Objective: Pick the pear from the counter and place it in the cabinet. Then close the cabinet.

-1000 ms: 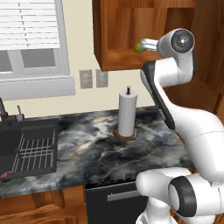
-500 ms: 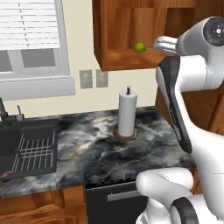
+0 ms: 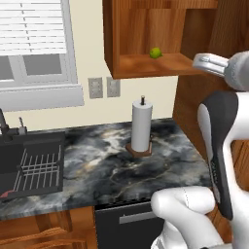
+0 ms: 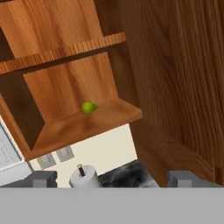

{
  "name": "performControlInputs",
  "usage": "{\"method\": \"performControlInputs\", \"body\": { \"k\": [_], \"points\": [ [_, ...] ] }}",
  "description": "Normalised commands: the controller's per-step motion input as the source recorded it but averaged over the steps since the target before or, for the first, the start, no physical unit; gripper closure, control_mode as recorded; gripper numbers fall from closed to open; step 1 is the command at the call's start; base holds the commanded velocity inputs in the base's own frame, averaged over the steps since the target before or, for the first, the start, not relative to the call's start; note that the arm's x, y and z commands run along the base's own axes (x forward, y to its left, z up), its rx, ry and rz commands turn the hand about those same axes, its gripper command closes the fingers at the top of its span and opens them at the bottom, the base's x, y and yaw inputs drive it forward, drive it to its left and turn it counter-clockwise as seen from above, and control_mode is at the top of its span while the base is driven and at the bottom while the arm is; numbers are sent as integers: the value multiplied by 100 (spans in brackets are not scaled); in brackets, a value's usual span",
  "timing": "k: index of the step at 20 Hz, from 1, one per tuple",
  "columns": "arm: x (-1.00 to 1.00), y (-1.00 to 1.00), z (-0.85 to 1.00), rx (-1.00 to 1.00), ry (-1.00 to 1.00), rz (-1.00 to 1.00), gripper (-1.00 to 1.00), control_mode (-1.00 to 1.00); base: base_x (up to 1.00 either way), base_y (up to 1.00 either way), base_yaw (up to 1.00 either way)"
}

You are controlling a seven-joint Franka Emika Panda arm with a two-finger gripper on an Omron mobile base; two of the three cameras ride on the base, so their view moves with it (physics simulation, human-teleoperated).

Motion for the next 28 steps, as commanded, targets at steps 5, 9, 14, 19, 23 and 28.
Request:
{"method": "performControlInputs", "body": {
  "k": [5,9,14,19,23,28],
  "points": [
    [-100,-23,4,22,-1,-5,-100,-100,0,0,0],
    [-99,-31,-7,25,0,-2,-100,-100,0,0,0],
    [-77,-15,-69,8,0,0,-100,-100,0,0,0],
    [-62,-20,-37,1,-6,0,-100,-100,0,0,0],
    [-51,-50,1,10,-4,0,-100,-100,0,0,0],
    [-10,-80,10,21,0,-1,-100,-100,0,0,0]
  ]
}}
